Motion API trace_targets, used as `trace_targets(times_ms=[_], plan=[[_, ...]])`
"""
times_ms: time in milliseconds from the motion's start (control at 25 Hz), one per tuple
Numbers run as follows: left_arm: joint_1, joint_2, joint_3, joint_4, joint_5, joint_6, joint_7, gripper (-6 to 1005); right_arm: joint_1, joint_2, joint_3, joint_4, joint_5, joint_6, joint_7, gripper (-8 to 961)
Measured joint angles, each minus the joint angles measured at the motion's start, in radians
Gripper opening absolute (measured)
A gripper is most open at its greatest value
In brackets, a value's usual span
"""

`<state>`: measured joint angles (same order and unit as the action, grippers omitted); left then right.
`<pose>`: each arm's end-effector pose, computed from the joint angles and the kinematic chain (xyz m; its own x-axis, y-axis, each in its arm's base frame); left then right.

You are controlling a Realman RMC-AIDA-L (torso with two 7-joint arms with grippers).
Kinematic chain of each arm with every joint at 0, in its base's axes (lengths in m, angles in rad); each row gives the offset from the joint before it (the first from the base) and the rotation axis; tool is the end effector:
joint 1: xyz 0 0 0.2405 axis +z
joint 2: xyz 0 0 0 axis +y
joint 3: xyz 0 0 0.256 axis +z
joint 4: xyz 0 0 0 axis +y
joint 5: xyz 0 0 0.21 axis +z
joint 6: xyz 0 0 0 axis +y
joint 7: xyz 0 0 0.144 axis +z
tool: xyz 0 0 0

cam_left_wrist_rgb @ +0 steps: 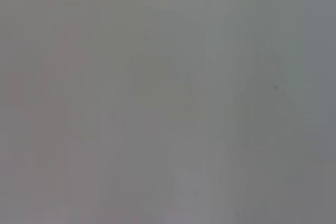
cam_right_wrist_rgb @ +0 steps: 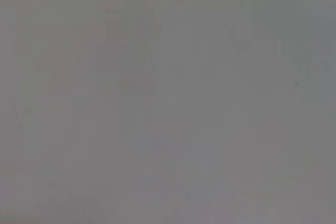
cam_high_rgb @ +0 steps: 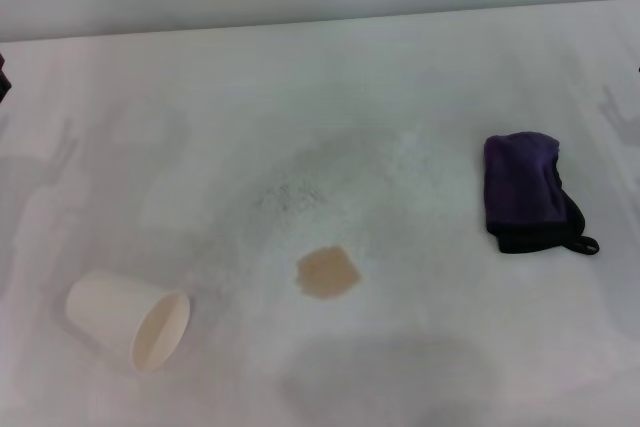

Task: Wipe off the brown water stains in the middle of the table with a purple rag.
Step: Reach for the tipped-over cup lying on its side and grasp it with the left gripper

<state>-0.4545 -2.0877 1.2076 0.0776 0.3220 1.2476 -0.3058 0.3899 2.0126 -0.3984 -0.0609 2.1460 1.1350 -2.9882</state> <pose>-0.3290 0.3328 0.0038 0.6976 -0.0920 0.7105 0.6846 -0.2068 -0.6990 0.4002 0.3103 0.0517 0.8351 -0.0486 -0.5479 -0.5472 0.0288 -0.8365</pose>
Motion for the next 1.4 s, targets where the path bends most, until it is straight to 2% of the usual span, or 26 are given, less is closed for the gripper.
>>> trace_targets(times_ms=[680, 840, 920, 960, 1000, 1120, 1280, 1400], plan=[[0.0, 0.003, -0.002, 0.007, 0.0, 0.001, 0.003, 863, 0.001, 0.0, 0.003, -0.001, 0.001, 0.002, 0.0, 873], [0.003, 0.011, 0.006, 0.027, 0.015, 0.001, -0.012, 863, -0.001, 0.0, 0.004, 0.001, 0.002, 0.0, 0.0, 872], [0.011, 0.022, 0.009, 0.069, 0.049, -0.012, -0.045, 863, -0.003, 0.0, 0.005, 0.001, 0.002, -0.01, 0.0, 872], [0.024, 0.04, 0.009, 0.124, 0.102, -0.038, -0.101, 863, -0.004, 0.0, 0.006, 0.001, 0.002, -0.013, 0.0, 872], [0.024, 0.04, 0.009, 0.124, 0.102, -0.038, -0.101, 863, -0.005, 0.0, 0.005, 0.001, 0.002, -0.016, 0.0, 872], [0.067, 0.07, 0.009, 0.238, 0.187, -0.076, -0.209, 864, -0.002, 0.0, 0.0, -0.001, 0.001, -0.015, 0.0, 872], [0.148, 0.115, 0.008, 0.47, 0.407, -0.171, -0.446, 864, 0.009, 0.0, -0.003, 0.003, 0.0, -0.009, 0.0, 874], [0.193, 0.142, 0.001, 0.62, 0.605, -0.188, -0.627, 864, 0.012, 0.001, -0.002, 0.014, 0.0, 0.001, 0.0, 874]])
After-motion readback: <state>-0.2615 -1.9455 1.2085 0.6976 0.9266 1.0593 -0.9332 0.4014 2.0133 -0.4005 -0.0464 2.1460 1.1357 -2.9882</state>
